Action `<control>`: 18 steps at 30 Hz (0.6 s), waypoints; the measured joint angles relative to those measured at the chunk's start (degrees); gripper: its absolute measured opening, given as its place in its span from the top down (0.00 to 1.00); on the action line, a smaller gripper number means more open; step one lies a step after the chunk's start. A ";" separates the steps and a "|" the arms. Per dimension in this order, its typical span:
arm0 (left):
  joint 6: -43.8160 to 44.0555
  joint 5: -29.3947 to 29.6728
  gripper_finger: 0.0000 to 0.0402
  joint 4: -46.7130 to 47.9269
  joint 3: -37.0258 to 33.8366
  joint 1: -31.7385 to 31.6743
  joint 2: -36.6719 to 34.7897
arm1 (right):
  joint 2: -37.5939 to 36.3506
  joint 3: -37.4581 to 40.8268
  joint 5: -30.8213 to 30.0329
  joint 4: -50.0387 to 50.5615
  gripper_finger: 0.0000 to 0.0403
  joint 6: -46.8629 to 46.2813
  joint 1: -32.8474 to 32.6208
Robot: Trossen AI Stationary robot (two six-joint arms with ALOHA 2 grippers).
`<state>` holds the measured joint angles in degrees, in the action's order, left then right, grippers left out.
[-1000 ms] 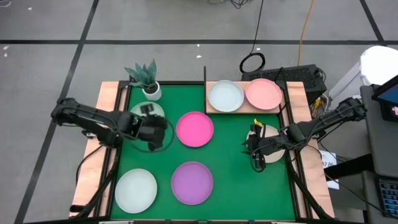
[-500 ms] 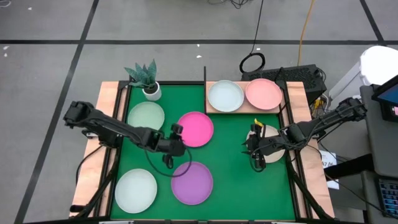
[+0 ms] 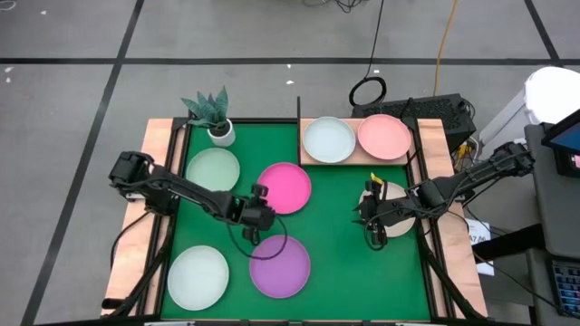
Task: Place and stack plates onto a shelf
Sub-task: Stack the pink plate on top of the gray plate on the shelf
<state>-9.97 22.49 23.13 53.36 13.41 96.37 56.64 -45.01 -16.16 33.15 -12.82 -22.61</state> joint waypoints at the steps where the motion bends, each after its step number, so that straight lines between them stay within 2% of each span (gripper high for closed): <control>1: -1.01 0.06 0.70 0.07 0.00 -0.01 0.63 | 0.00 0.00 0.00 0.02 0.65 0.00 0.00; 5: -2.14 2.09 0.67 -2.15 -0.02 -0.04 1.95 | 0.00 0.00 0.00 -0.12 0.65 -0.01 0.00; 12: -3.51 2.54 0.55 -2.03 -0.02 -1.00 1.95 | 0.00 0.00 0.00 -0.14 0.65 0.00 0.00; 18: -3.99 0.99 0.55 -1.61 -0.04 -2.18 3.48 | 0.00 0.00 0.00 -0.11 0.65 0.00 0.00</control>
<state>-13.96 23.48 21.53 53.32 11.23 99.85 56.64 -45.01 -16.16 33.04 -12.82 -22.61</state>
